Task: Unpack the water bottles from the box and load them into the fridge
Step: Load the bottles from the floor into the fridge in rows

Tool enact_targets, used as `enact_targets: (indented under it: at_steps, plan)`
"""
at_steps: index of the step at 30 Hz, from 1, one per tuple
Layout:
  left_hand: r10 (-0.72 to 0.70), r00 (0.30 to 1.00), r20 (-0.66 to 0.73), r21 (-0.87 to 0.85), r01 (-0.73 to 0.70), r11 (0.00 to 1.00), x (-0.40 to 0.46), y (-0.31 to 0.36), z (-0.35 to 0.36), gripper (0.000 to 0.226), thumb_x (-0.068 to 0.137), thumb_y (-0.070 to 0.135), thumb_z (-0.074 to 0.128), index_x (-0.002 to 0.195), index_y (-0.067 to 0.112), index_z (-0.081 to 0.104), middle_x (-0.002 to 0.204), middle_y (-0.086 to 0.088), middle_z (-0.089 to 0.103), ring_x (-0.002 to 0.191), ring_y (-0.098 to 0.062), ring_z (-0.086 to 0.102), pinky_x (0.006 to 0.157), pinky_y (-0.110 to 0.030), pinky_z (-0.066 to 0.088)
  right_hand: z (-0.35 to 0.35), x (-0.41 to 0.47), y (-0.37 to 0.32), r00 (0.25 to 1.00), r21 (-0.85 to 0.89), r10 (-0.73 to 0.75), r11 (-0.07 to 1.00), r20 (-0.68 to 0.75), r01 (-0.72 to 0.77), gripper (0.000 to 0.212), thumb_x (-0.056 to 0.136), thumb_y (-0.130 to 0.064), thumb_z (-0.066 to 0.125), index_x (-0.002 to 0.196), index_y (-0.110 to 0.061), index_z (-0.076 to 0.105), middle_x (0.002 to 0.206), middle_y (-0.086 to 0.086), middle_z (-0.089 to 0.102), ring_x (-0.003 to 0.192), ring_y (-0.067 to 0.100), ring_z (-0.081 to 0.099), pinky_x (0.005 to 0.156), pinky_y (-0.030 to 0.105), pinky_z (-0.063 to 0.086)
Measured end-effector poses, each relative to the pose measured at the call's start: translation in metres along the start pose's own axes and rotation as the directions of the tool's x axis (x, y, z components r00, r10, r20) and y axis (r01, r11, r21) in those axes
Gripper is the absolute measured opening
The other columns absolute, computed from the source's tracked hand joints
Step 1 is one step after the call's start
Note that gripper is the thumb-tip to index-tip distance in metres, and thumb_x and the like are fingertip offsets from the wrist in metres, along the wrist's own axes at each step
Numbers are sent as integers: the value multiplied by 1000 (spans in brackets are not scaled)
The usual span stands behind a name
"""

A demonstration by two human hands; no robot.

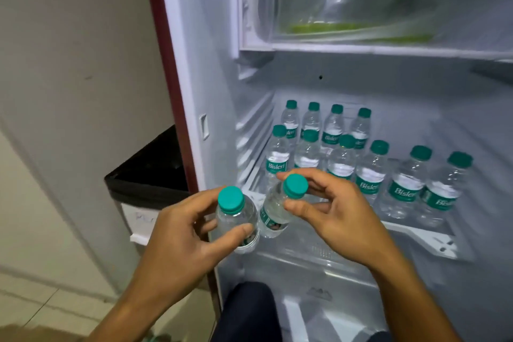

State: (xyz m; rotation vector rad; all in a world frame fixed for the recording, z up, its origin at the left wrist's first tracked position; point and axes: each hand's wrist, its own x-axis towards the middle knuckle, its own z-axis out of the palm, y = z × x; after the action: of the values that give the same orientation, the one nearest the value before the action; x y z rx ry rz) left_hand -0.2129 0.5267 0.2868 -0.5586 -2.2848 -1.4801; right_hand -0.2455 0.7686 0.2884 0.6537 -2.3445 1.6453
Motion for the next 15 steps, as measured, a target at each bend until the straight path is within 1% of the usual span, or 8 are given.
enact_targets:
  at_steps: [2, 4, 6, 9, 11, 13, 15]
  plan:
    - [69, 998, 0, -6, -69, 998, 12, 13, 5, 45, 71, 47, 80, 114, 37, 68, 107, 14, 72, 99, -6, 69, 81, -14, 53, -15, 0, -13, 998, 3, -35, 999, -52, 36, 38, 83, -34, 76, 119, -37, 67, 121, -20, 69, 120, -1, 60, 86, 28, 60]
    - [123, 992, -5, -40, -123, 992, 25, 26, 10, 48, 70, 48, 80, 115, 36, 68, 110, 16, 71, 104, -6, 68, 84, -14, 52, -28, 0, -26, 991, -15, -91, 996, -99, 90, 39, 82, -37, 73, 119, -44, 65, 124, -21, 67, 120, 1, 61, 87, 25, 59]
    - [179, 984, -17, -39, -180, 983, 38, 37, 17, 50, 70, 47, 81, 117, 35, 68, 113, 18, 70, 108, -7, 66, 88, -14, 51, -40, 1, -36, 978, -50, -155, 988, -141, 149, 40, 83, -36, 71, 121, -46, 63, 127, -23, 65, 120, 2, 61, 88, 24, 58]
    - [247, 969, -29, -68, -248, 966, 56, 50, 27, 55, 70, 38, 84, 121, 30, 67, 117, 19, 68, 112, -7, 64, 93, -19, 51, -53, 3, -43, 951, -47, -227, 974, -212, 222, 38, 86, -24, 72, 122, -35, 65, 134, -21, 63, 124, 5, 60, 94, 28, 56]
    - [278, 960, -12, -93, -278, 956, 69, 58, 35, 57, 70, 35, 82, 124, 28, 65, 120, 17, 67, 115, -9, 63, 94, -23, 52, -59, 5, -46, 931, -62, -267, 964, -250, 260, 39, 87, -17, 72, 122, -33, 65, 137, -19, 61, 127, 6, 58, 98, 29, 54]
    - [313, 950, 16, -104, -310, 945, 83, 64, 44, 59, 71, 31, 81, 127, 25, 64, 124, 15, 65, 119, -11, 61, 97, -28, 51, -64, 8, -49, 910, -115, -307, 951, -277, 286, 42, 87, -12, 72, 123, -32, 65, 138, -20, 60, 128, 6, 57, 99, 27, 53]
    - [352, 936, 31, -109, -347, 932, 99, 69, 54, 59, 72, 27, 81, 128, 25, 63, 126, 16, 64, 121, -11, 59, 100, -32, 50, -72, 11, -51, 888, -156, -334, 942, -315, 299, 45, 88, -2, 71, 122, -30, 64, 138, -19, 60, 128, 5, 58, 96, 24, 54]
